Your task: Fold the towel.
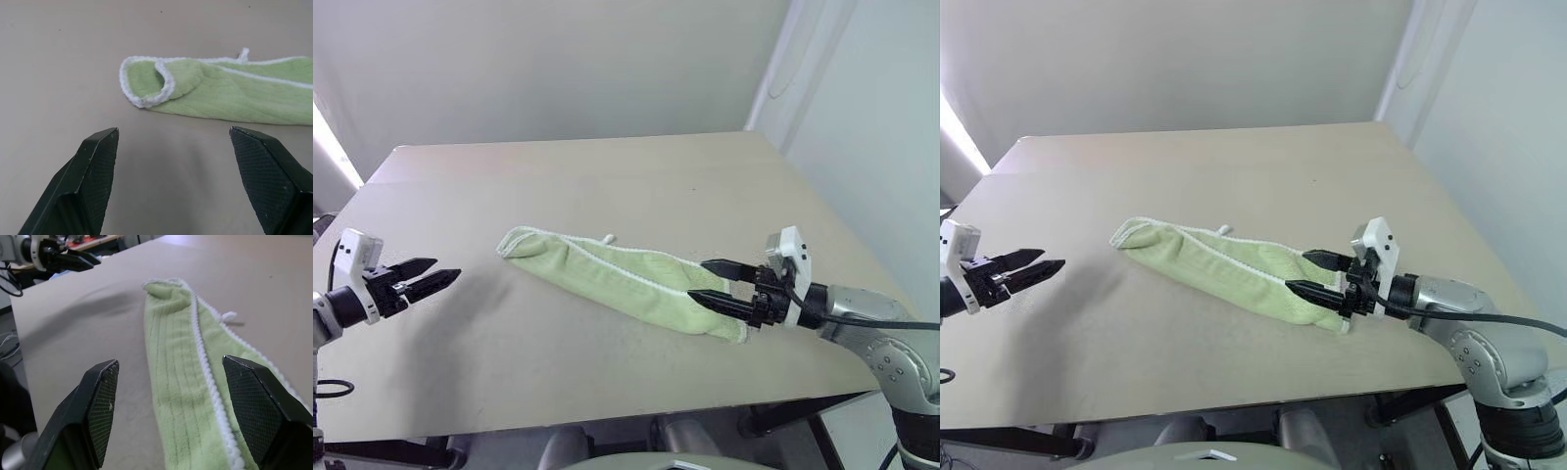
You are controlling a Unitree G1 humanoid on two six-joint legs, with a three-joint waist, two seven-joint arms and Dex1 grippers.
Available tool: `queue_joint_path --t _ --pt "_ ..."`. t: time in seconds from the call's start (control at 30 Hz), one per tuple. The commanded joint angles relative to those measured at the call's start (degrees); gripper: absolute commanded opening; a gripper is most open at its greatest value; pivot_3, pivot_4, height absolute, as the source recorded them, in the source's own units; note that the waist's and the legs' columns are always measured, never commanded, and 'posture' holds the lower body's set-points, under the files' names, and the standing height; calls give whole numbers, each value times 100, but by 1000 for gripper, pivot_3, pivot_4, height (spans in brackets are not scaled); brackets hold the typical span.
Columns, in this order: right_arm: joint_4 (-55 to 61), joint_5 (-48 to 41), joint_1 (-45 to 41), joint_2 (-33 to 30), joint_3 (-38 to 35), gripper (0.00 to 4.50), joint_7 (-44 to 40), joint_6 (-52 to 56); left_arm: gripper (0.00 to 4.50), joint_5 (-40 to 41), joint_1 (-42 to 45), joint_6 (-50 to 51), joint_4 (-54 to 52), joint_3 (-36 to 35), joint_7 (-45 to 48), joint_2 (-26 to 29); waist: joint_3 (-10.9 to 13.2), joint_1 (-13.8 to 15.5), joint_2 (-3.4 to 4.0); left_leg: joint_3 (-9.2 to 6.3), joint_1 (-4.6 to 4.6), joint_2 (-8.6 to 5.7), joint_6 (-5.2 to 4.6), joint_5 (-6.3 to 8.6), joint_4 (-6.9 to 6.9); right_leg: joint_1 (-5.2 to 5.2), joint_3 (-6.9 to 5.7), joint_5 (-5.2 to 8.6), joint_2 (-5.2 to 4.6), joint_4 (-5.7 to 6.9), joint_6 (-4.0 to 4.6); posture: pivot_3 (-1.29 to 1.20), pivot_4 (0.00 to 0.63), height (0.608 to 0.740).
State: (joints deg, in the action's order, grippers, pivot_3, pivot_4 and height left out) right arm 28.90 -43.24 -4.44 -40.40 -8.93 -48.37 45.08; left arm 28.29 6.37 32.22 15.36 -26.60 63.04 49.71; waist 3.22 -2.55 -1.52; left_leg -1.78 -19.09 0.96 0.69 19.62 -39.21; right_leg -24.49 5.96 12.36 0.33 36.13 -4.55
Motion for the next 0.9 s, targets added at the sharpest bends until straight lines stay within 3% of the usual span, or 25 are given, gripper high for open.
queue_joint_path --t 0.03,0.37,0.6,0.9 --pt "-6 84 -94 -84 18 3525 -85 -210 3827 157 236 5 -200 0 -43 25 0 -2 0 0 0 0 0 0 1 -1 0 0 1 0 0 0 0 712" --pt "77 137 133 -20 -236 3525 588 -83 3827 -54 1552 -70 673 697 -3 -201 -1 1 -1 2 -5 -3 0 0 0 -2 0 -1 1 -2 0 0 0 712" --pt "377 -26 245 5 -263 3525 1348 608 3827 -918 3166 -608 2700 1561 -438 -720 -3 7 -4 -1 -16 -6 0 0 -1 1 1 -2 4 -1 0 0 0 712" --pt "574 -112 519 -285 -443 3525 1418 857 3827 -1702 4364 -1372 4661 2061 -482 -1170 -3 10 -5 -1 -25 -8 0 0 2 0 2 -2 5 -4 -1 0 0 712"
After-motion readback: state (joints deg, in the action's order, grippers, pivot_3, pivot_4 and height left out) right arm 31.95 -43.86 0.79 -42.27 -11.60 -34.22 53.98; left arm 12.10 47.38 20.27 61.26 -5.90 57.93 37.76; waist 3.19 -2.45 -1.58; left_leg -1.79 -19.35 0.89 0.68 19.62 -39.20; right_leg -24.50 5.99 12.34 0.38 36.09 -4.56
